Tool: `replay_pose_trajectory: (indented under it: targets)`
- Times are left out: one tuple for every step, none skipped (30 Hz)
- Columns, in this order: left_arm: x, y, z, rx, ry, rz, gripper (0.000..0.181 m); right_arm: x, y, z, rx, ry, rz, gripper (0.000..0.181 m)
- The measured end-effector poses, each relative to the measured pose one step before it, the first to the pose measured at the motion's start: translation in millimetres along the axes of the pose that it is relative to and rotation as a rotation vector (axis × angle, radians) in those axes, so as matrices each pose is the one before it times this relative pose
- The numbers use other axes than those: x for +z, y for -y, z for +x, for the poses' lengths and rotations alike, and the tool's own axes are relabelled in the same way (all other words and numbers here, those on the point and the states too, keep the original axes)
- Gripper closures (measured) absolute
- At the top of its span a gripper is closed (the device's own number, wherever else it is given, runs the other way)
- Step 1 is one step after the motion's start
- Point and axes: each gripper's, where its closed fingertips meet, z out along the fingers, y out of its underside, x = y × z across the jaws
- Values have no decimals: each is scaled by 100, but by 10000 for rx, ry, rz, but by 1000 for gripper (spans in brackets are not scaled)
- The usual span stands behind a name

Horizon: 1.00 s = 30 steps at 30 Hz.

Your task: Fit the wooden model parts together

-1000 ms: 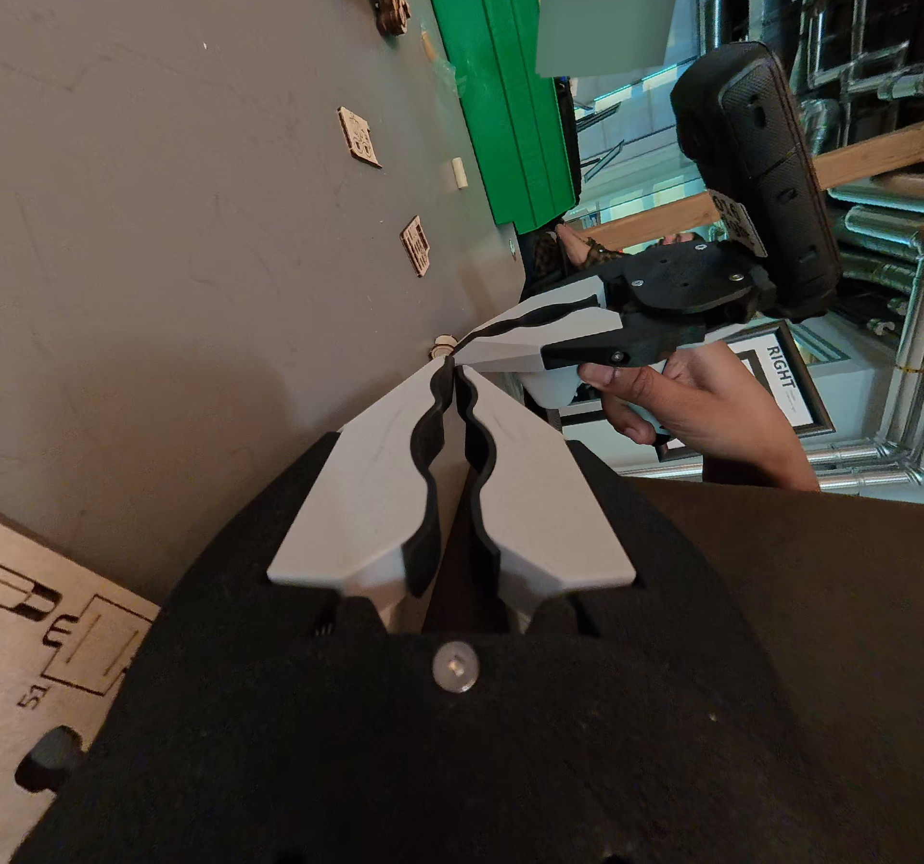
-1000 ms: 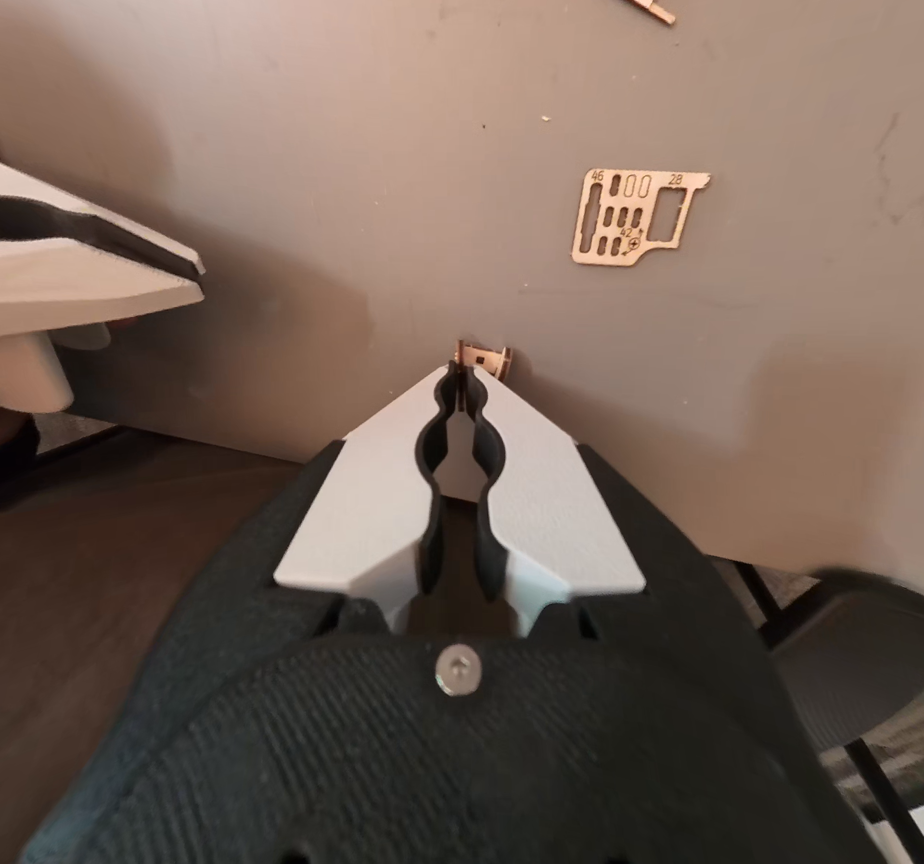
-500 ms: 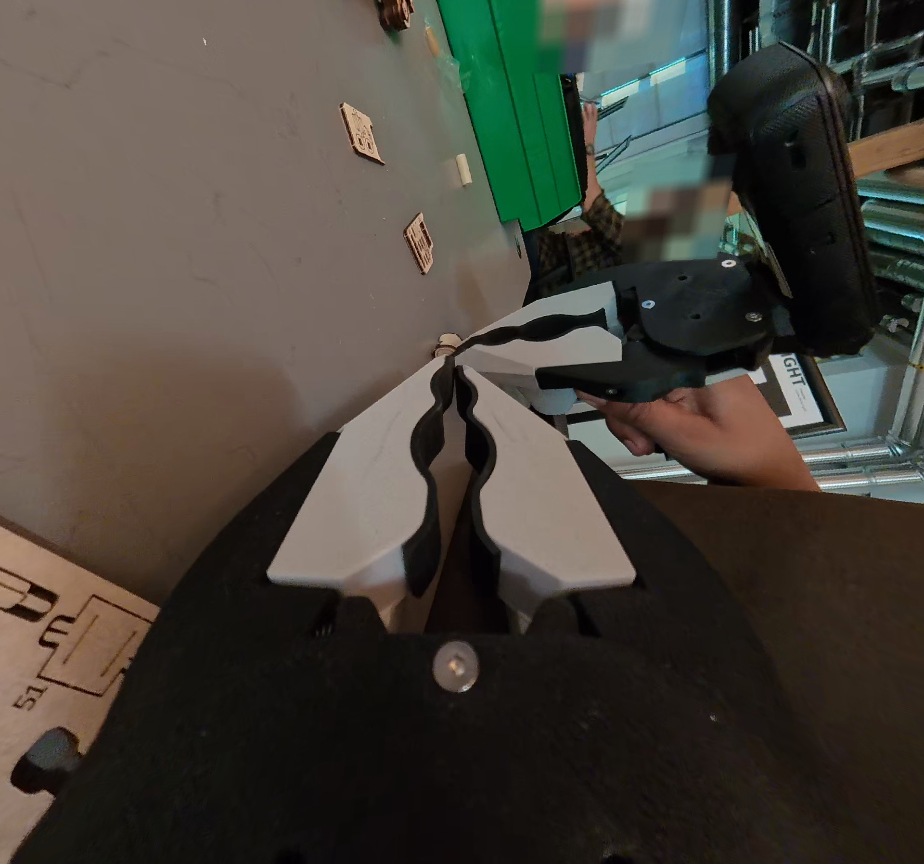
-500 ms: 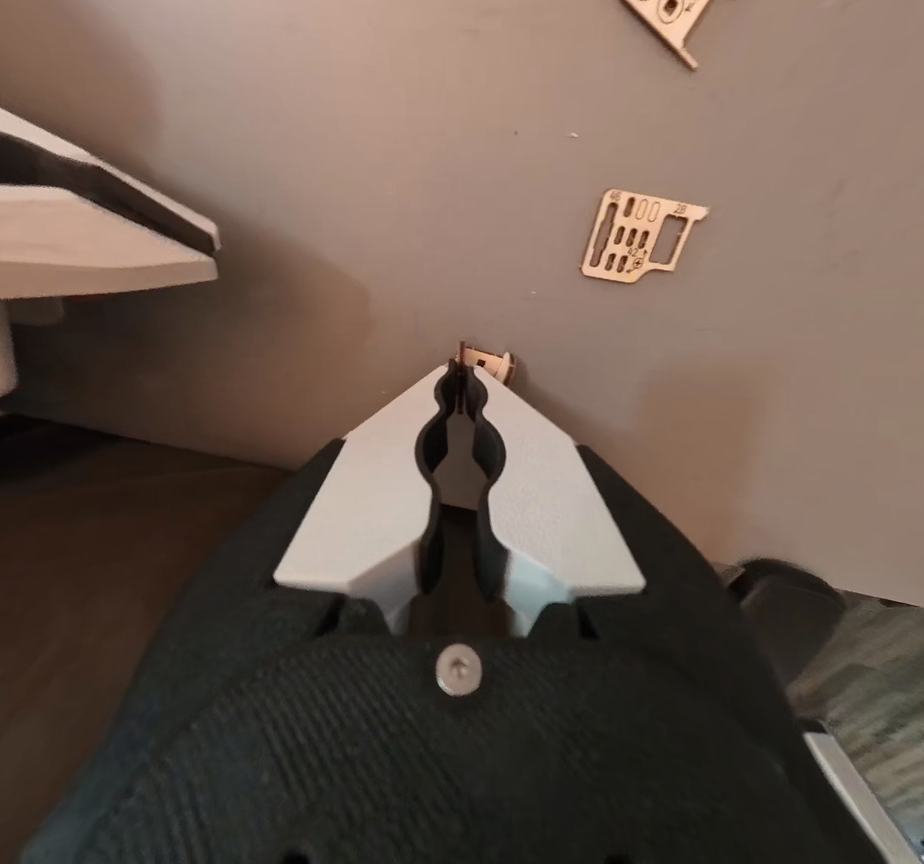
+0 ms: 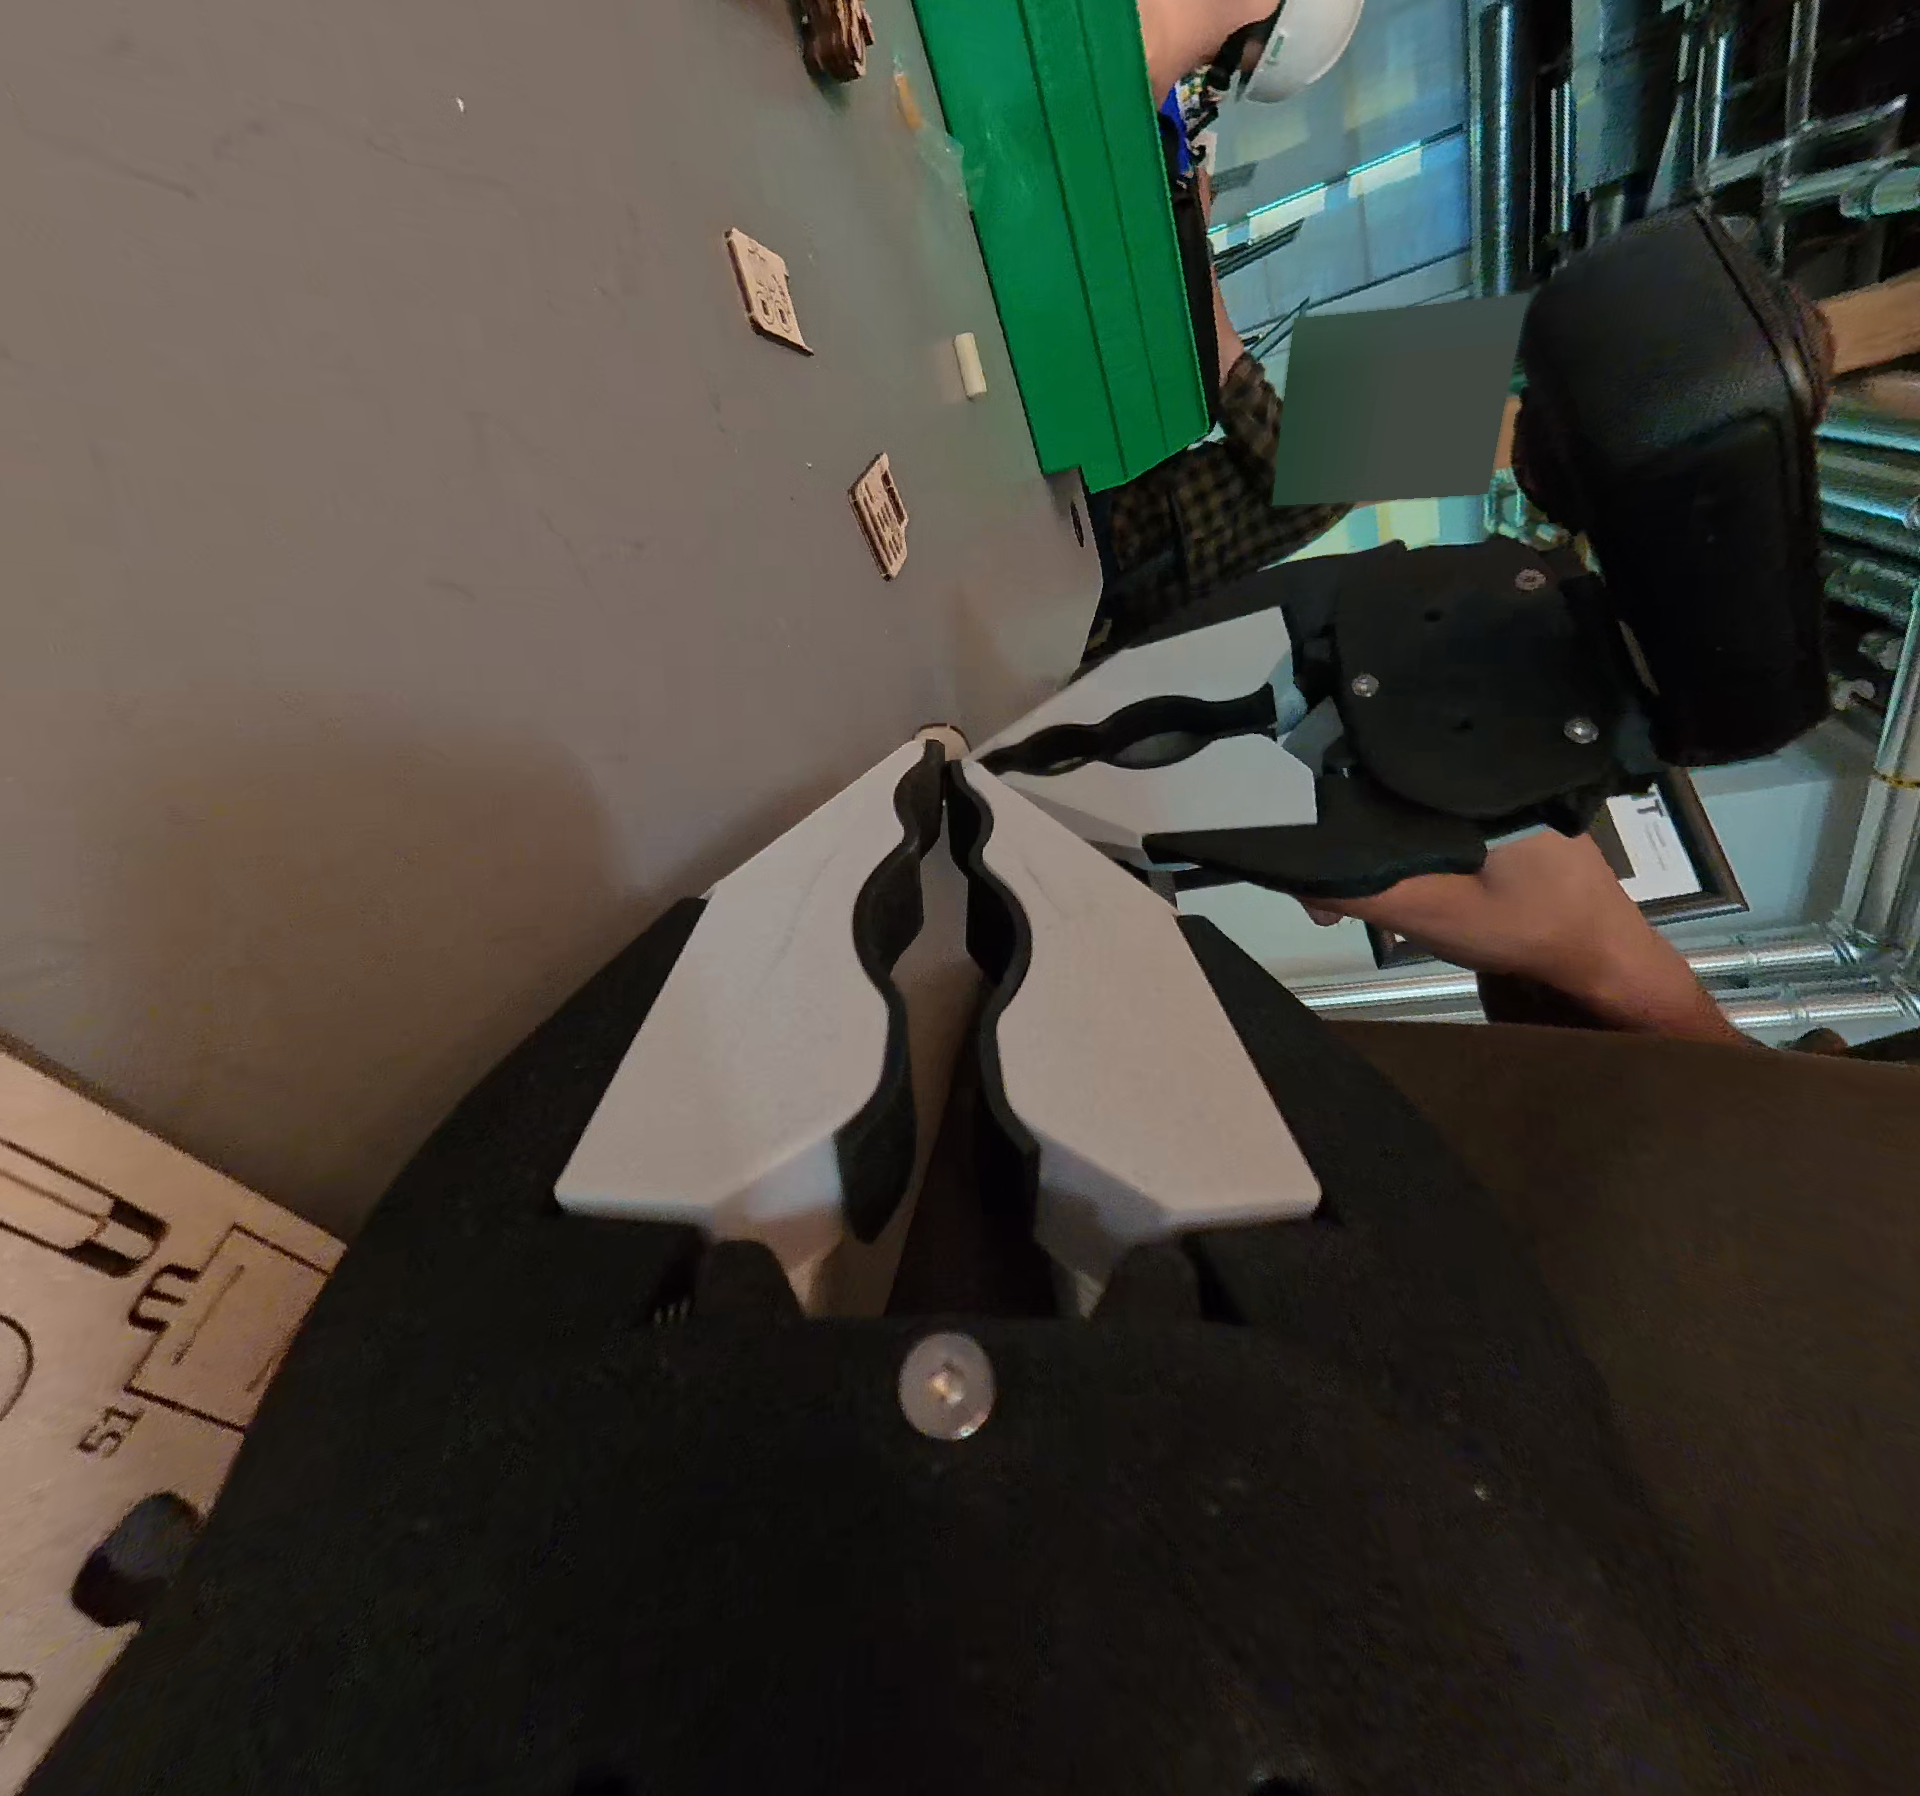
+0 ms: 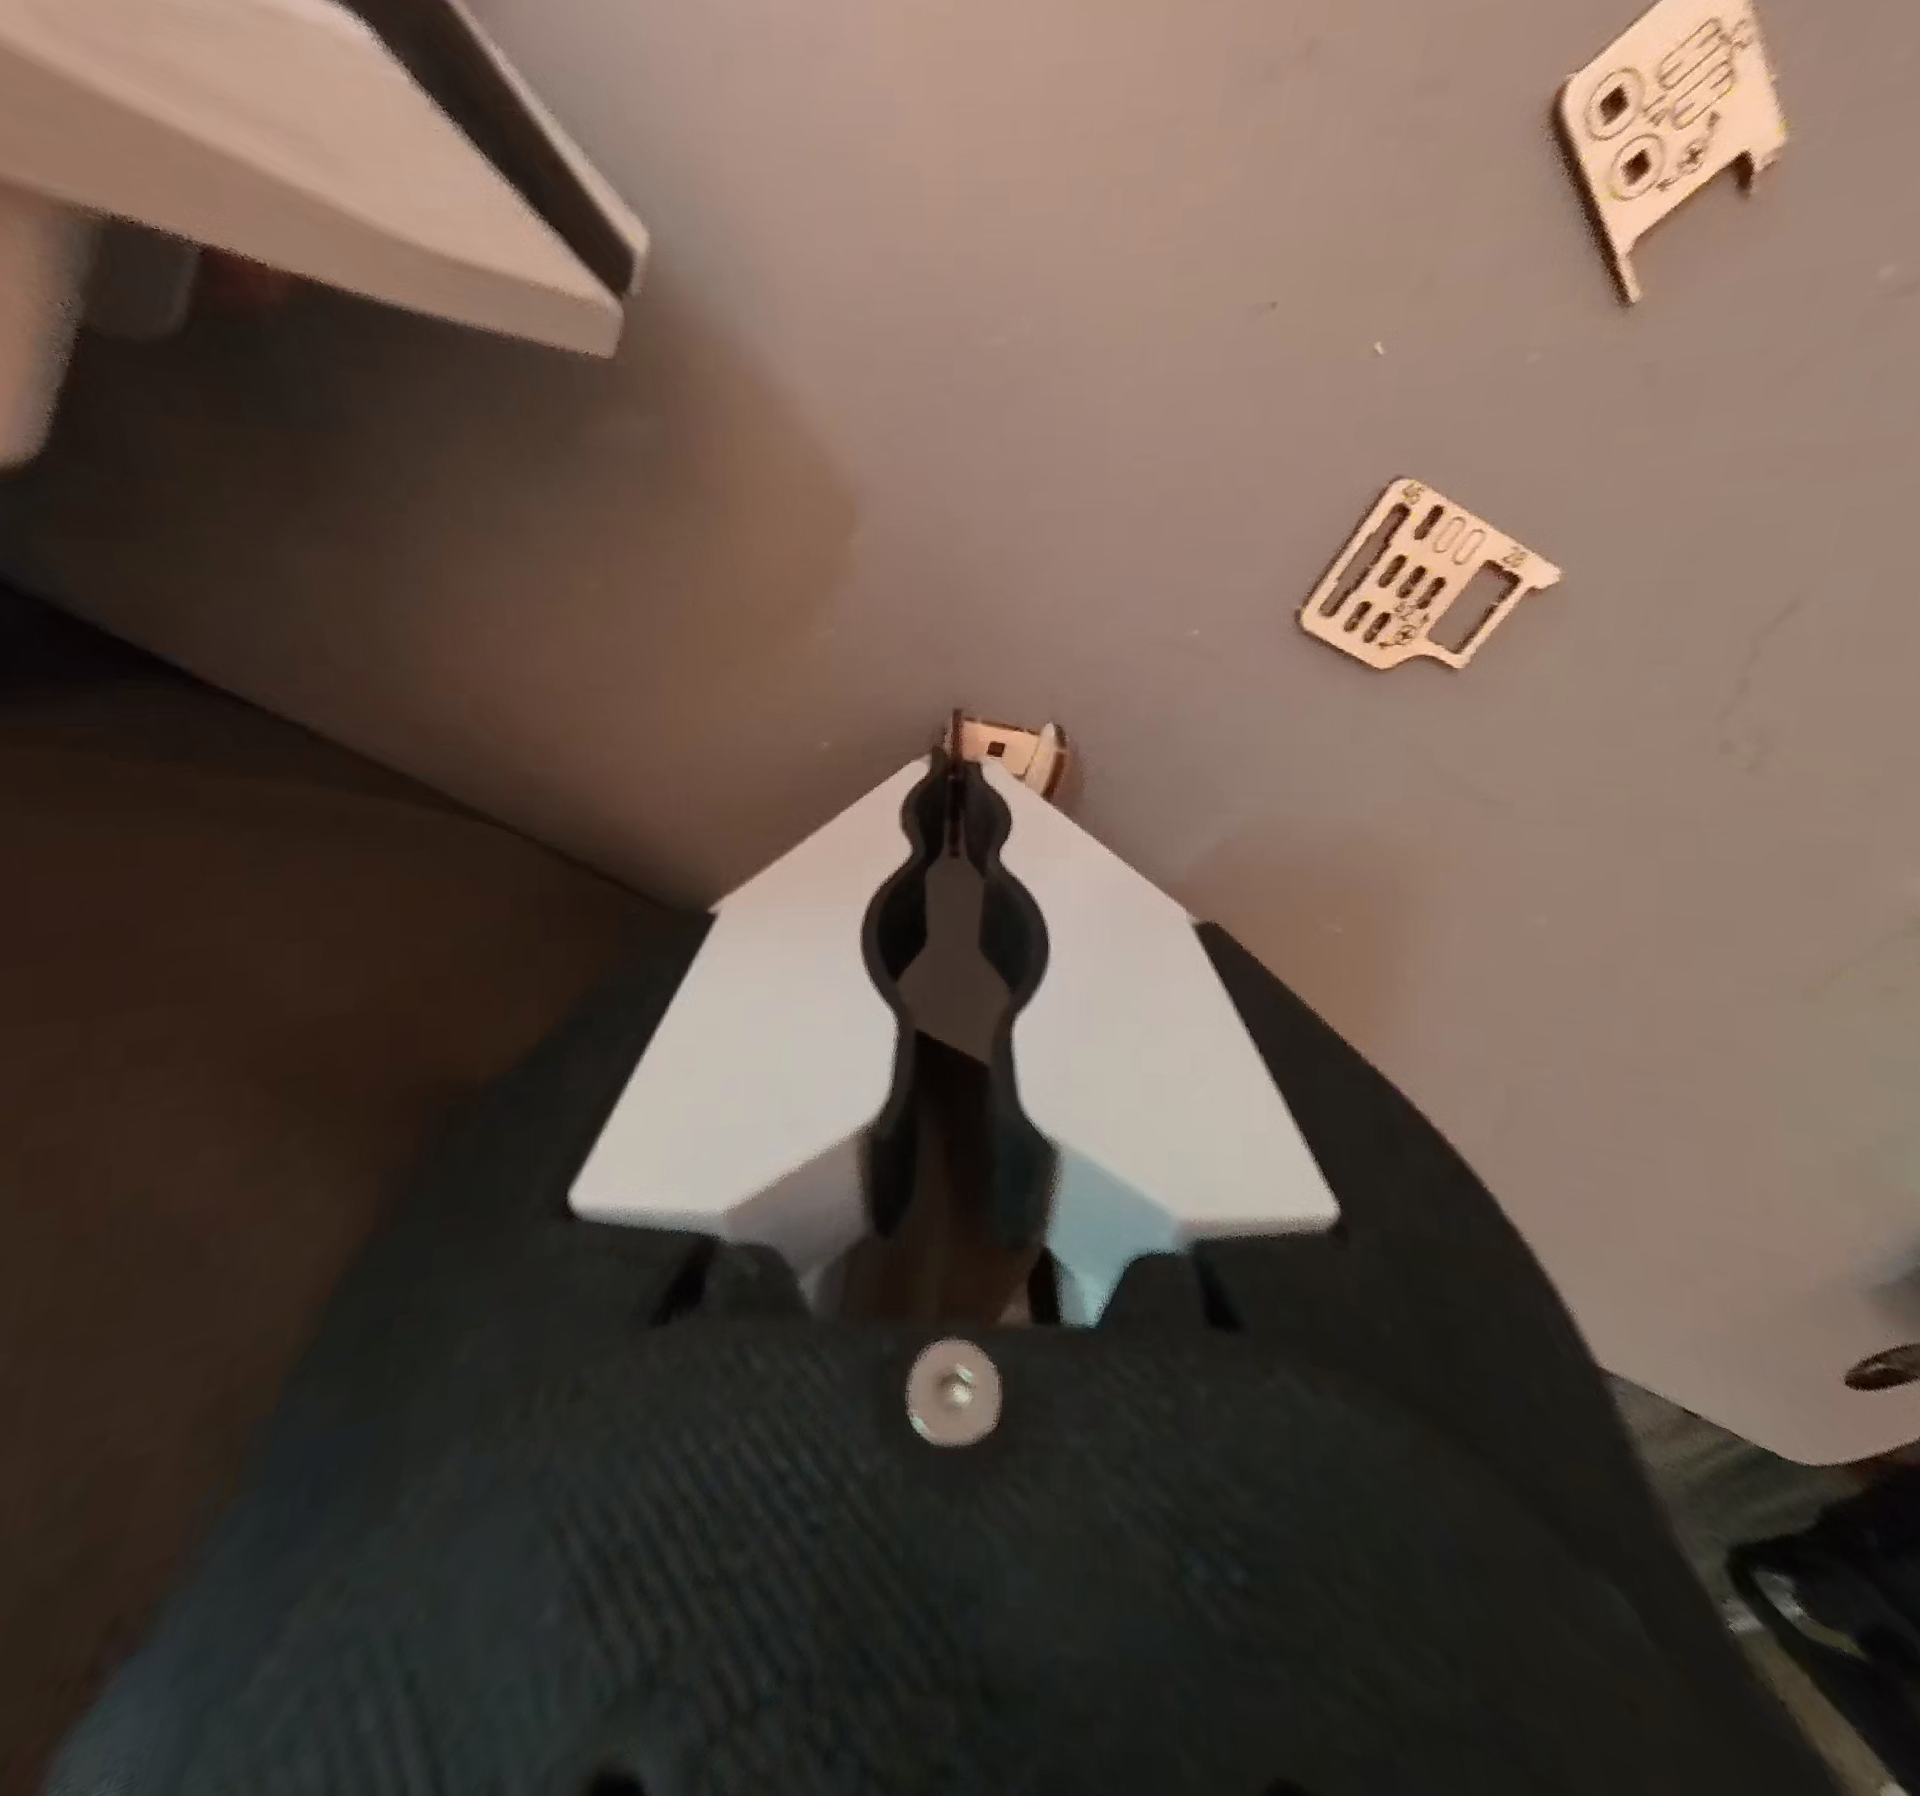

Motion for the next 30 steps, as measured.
replay_pose_trajectory:
  targets:
    - [11, -5, -33, 2, 18, -1, 181, -115, -63, -101, -115, -19, 3, 180]
    - [11, -24, -22, 10, 17, -10, 181, -140, 92, -232, -99, 100, 125, 180]
    - [27, -25, 10, 9, 4, -13, 181, -113, 119, -162, -81, 58, 164, 180]
    - [21, -25, 8, 5, -1, -11, 181, -16, -29, 19, -45, -39, 74, 180]
    - [41, -38, -3, -1, 0, -15, 181, 59, -116, 33, -55, -41, 12, 180]
    - [26, -49, 4, -1, 2, -19, 181, 43, -126, 49, -48, -79, 22, 180]
    - [23, -39, 6, 13, 7, -17, 181, -8, -130, 15, 7, -77, 21, 180]
    - [13, -18, 7, 26, 17, -9, 181, -118, -51, -122, 52, 16, 63, 180]
    - [-3, -3, 3, 30, 22, 0, 181, -229, 114, -281, 97, 140, 182, 180]
    - [-1, -6, 12, 24, 12, -1, 181, -359, 280, -363, 135, 232, 293, 180]
    - [2, -7, 20, 21, 1, 1, 181, -467, 372, -224, 151, 209, 375, 180]
    - [-2, 1, 50, 34, -5, 6, 181, -539, 466, 45, 129, 115, 444, 180]
    - [3, -20, 72, 54, -3, -3, 181, -623, 519, 421, 79, -49, 500, 180]
    - [-4, -37, 114, 79, -13, -12, 181, -644, 527, 715, 50, -156, 509, 180]
    - [3, -29, 151, 117, -11, -9, 181, -625, 541, 785, 52, -126, 523, 180]
    - [5, -26, 131, 153, 18, -6, 181, -586, 579, 771, 84, -67, 563, 180]
    - [5, -41, 92, 179, 58, -22, 181, -500, 628, 680, 101, 38, 604, 180]
    - [8, -60, 48, 210, 96, -33, 181, -395, 657, 477, 82, 191, 643, 180]
    - [13, -53, -16, 228, 135, -34, 181, -270, 637, 332, 48, 297, 662, 180]
    - [35, -51, -30, 251, 146, -20, 181, -126, 549, 382, 26, 279, 654, 180]
    - [56, 7, 3, 281, 136, 18, 181, 18, 393, 513, 29, 211, 602, 180]
    - [102, 15, -31, 296, 156, 32, 181, 148, 212, 530, 33, 216, 499, 180]
    - [182, -42, -114, 315, 203, 3, 181, 208, 165, 482, 48, 242, 471, 180]
    - [255, -139, -165, 321, 234, -52, 181, 205, 228, 389, 121, 289, 511, 180]
    - [301, -224, -148, 304, 236, -111, 181, 168, 288, 151, 219, 435, 521, 180]
    - [329, -255, -16, 293, 182, -148, 181, 103, 336, -68, 331, 576, 534, 180]
    - [319, -167, 94, 275, 114, -98, 180, 5, 413, -147, 459, 629, 557, 180]
    - [304, -9, 206, 216, 31, -2, 180, -88, 472, -182, 530, 642, 576, 181]
    - [284, 99, 340, 114, -78, 60, 179, -156, 391, -158, 534, 609, 524, 181]
    - [235, 256, 453, 50, -165, 142, 179, -221, 219, -82, 439, 518, 428, 181]
